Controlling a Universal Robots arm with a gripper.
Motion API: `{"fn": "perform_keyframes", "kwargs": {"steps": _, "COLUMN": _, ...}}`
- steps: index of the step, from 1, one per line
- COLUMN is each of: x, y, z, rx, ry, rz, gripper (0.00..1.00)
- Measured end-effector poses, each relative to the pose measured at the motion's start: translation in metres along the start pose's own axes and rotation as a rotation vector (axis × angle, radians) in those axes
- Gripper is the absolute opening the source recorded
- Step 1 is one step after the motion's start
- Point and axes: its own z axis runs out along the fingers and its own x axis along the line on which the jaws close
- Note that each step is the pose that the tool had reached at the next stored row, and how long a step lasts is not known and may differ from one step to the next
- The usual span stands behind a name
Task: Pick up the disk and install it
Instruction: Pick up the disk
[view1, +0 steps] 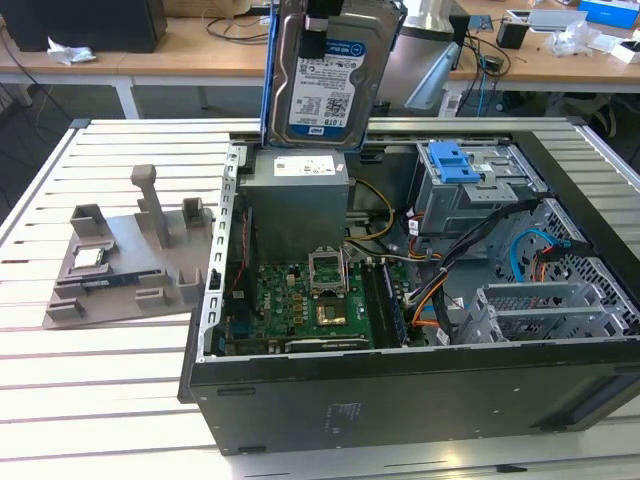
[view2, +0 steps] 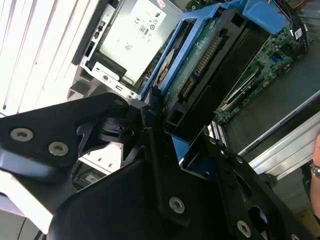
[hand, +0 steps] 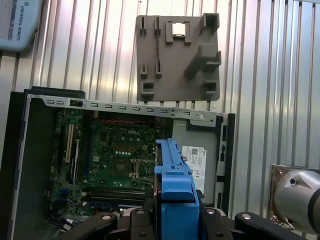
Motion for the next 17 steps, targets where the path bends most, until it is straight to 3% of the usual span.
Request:
{"fn": "perform_keyframes", "kwargs": {"steps": 6, "x": 0.0151, "y": -0.0085, "z": 0.0002, "rx": -0.0002, "ry": -0.0002, "rz": 0.000, "gripper": 0.37}}
{"fn": "perform_keyframes", "kwargs": {"steps": 11, "x": 0.0211, "y": -0.0154, "z": 0.0004, "rx": -0.0004, "ry": -0.0003, "rz": 0.000, "gripper": 0.37}}
{"fn": "perform_keyframes", "kwargs": {"steps": 15, "x": 0.0237, "y": -0.0264, "z": 0.0000, "rx": -0.0016, "ry": 0.0000, "rz": 0.000, "gripper": 0.37}}
{"fn": "perform_keyframes", "kwargs": {"steps": 17, "x": 0.0255, "y": -0.0418, "z": -0.0005, "rx": -0.0033, "ry": -0.0004, "rz": 0.000, "gripper": 0.37}}
